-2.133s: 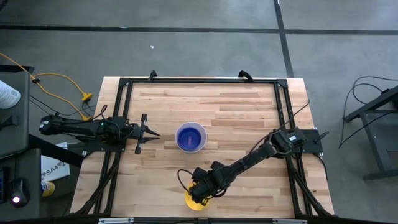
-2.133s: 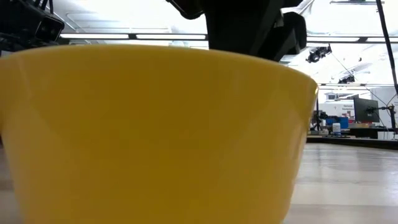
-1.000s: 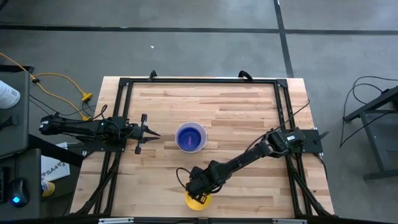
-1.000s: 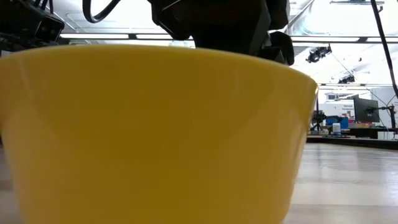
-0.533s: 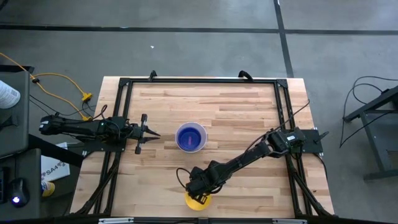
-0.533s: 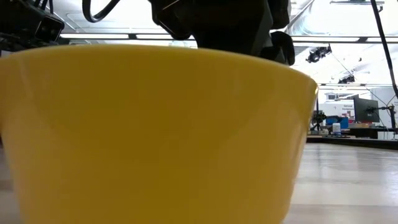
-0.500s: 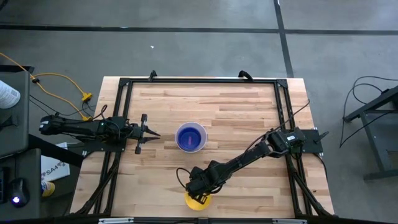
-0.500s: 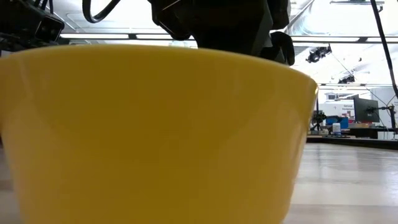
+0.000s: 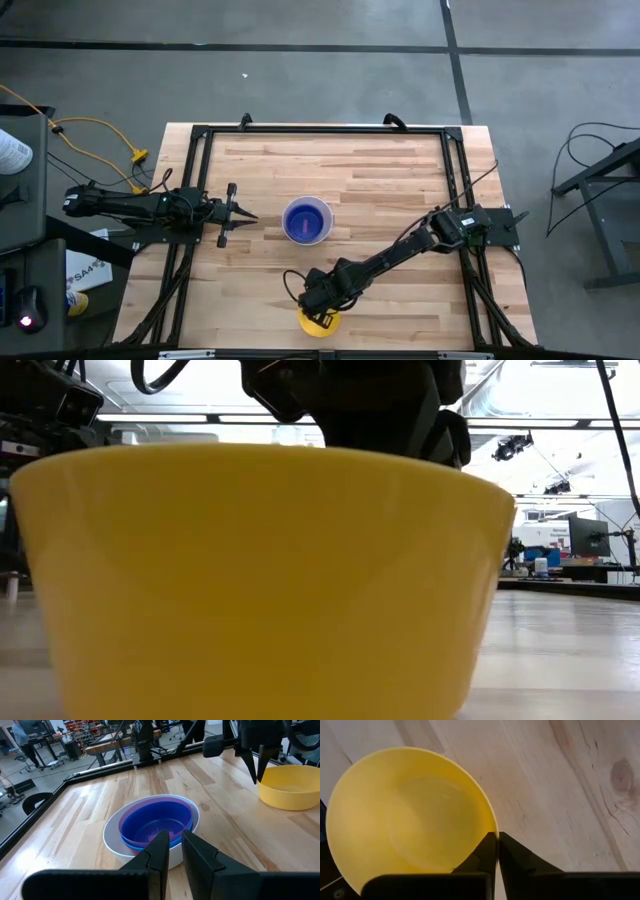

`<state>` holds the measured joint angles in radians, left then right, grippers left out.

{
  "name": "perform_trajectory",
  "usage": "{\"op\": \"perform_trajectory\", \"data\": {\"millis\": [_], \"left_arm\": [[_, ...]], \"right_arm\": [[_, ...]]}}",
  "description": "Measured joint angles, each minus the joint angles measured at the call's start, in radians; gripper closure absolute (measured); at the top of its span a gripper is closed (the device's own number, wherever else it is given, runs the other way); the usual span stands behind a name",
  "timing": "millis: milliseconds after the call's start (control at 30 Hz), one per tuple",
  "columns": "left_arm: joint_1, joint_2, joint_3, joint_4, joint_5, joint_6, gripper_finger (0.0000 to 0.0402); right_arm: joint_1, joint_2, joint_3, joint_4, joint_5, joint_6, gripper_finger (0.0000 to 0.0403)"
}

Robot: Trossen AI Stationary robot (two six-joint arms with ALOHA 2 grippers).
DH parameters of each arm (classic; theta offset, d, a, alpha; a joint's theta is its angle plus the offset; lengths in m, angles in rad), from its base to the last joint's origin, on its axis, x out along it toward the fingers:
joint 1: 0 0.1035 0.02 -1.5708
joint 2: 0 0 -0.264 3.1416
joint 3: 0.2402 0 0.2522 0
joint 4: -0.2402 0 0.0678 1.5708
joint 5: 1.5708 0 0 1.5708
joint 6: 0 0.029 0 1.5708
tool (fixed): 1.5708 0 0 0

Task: Nest bowls inside each other
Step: Stack the yellow bowl on the purple bowl

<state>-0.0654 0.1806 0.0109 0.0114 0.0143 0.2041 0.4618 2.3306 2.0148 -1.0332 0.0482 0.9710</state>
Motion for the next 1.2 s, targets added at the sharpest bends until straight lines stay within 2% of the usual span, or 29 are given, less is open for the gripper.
{"op": "perform_trajectory", "data": {"millis": [1200], "left_arm": [[0.0, 0.0, 0.0, 0.0, 0.0, 0.0, 0.035]], "right_arm": [[-0.059, -0.004, 0.0, 0.057, -0.052, -0.074, 0.0399]]}}
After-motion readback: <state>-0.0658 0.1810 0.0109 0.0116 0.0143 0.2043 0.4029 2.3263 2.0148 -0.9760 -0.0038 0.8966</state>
